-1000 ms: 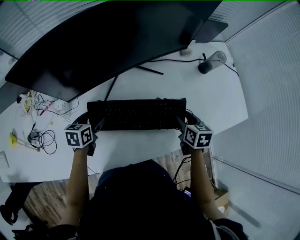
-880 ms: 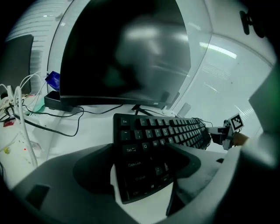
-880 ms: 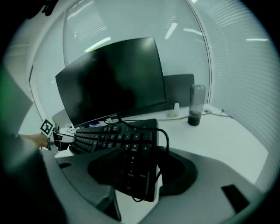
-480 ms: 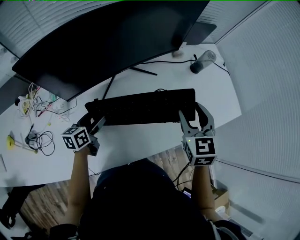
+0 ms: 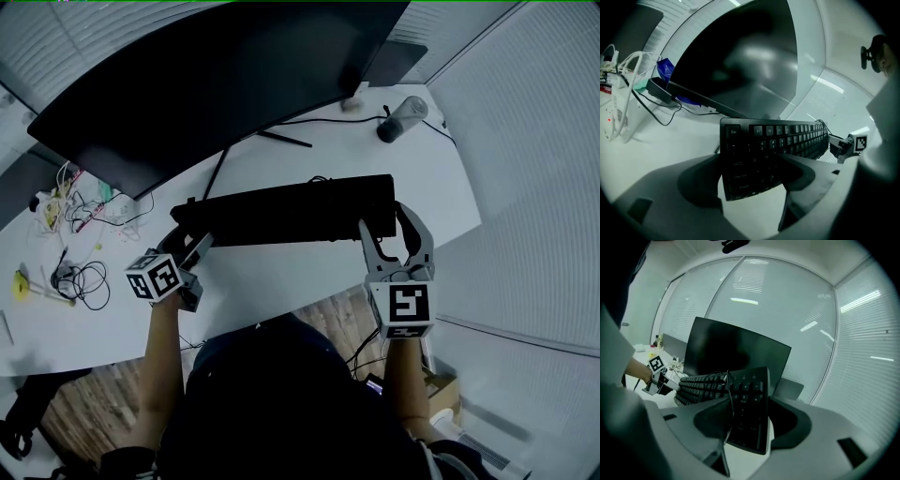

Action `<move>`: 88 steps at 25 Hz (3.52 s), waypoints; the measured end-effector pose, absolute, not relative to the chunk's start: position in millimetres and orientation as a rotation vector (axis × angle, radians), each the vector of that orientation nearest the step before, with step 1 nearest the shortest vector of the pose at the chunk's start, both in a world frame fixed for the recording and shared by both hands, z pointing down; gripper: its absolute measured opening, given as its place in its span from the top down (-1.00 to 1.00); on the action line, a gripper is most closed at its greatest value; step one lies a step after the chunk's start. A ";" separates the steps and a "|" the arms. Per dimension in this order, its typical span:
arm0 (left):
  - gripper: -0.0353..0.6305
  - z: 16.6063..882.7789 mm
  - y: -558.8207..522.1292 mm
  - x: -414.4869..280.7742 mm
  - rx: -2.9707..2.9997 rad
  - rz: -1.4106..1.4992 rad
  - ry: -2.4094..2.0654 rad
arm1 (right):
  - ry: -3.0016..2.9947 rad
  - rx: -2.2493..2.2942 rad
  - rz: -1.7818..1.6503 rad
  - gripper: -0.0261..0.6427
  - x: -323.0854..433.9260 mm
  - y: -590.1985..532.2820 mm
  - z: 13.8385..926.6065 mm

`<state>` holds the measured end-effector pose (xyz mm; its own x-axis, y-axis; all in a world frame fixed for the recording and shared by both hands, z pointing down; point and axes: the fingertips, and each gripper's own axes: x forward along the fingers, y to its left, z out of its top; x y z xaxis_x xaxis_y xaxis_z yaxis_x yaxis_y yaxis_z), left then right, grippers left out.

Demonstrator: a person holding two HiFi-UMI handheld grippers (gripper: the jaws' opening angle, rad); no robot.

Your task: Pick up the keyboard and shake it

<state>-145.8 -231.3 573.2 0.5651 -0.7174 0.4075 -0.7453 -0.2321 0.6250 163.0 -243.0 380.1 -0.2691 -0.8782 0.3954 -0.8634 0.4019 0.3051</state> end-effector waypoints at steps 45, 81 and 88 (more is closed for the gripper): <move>-0.24 489.8 -230.4 -157.8 2.133 0.618 -1.532 | -2.145 1.363 1.263 0.20 191.5 -241.1 618.7; 0.08 541.5 -236.0 -165.7 2.093 0.470 -1.606 | -2.153 1.465 0.565 0.17 141.5 -243.7 543.4; 0.82 416.8 -239.0 -127.4 2.441 0.284 -1.685 | -2.364 1.591 0.271 0.82 114.7 -250.0 434.4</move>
